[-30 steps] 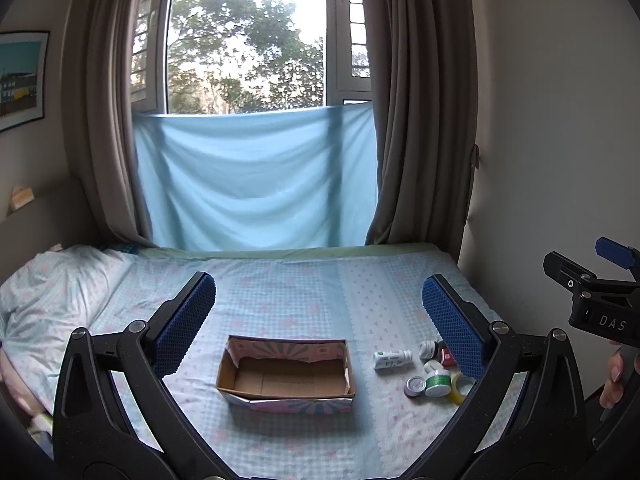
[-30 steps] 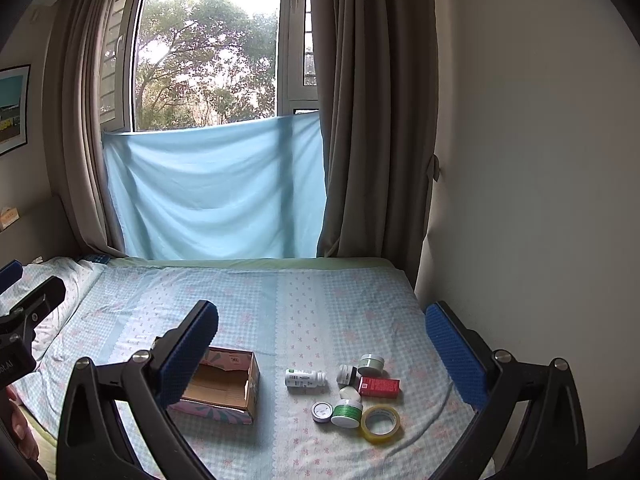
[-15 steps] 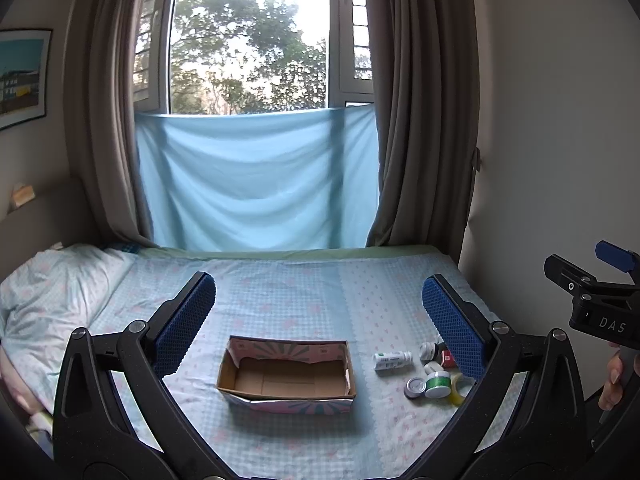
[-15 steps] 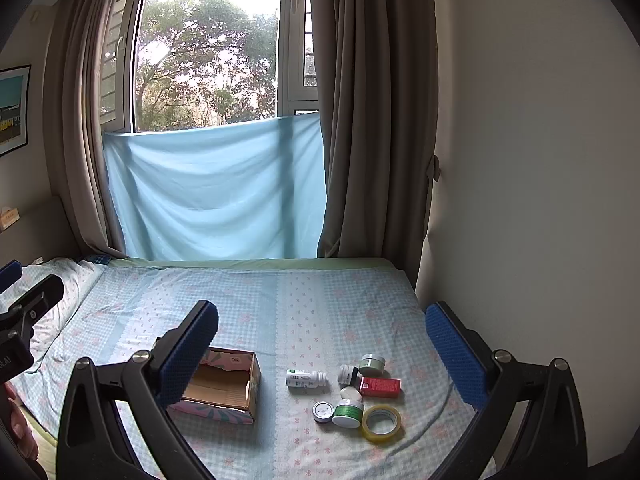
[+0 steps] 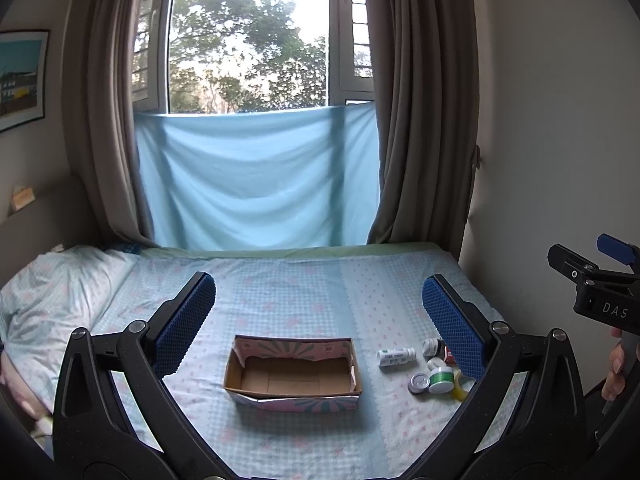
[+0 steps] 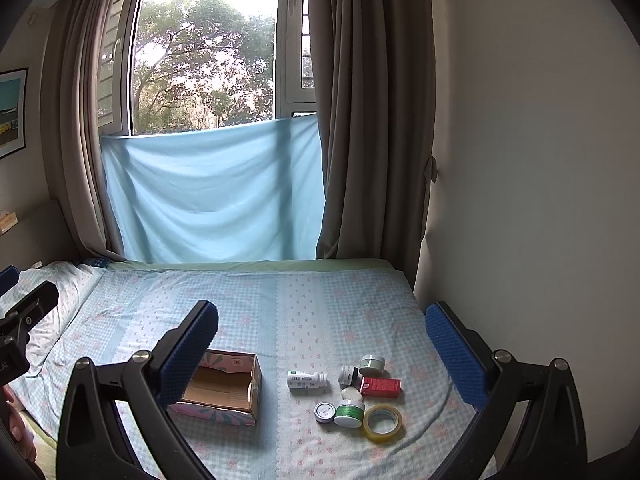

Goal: Organize rigid objects

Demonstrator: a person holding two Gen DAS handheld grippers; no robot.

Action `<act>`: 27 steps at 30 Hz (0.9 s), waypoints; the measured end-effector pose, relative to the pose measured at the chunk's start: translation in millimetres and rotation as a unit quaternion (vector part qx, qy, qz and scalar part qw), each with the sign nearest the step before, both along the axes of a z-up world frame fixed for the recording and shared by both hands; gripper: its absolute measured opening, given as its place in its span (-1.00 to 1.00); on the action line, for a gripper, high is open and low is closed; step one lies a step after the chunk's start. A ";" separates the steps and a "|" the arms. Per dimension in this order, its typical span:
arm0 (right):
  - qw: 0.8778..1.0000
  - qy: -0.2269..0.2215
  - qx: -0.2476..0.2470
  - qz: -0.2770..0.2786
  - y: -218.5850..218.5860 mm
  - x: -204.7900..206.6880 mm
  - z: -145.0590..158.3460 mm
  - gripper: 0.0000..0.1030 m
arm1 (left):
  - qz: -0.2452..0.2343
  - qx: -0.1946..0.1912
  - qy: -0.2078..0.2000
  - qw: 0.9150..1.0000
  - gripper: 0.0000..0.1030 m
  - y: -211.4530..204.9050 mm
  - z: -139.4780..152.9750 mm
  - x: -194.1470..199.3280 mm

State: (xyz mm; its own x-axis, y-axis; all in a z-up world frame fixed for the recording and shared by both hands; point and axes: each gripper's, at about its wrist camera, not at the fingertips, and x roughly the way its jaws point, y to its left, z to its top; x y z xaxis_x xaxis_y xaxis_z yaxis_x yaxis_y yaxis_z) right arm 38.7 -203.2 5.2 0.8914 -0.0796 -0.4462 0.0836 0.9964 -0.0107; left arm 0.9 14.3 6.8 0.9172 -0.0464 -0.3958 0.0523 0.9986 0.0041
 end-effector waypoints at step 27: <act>0.970 0.170 0.079 -0.158 -102.0 54.5 -137.9 1.00 | -0.270 0.146 0.181 0.934 0.99 -131.8 -147.1 196.4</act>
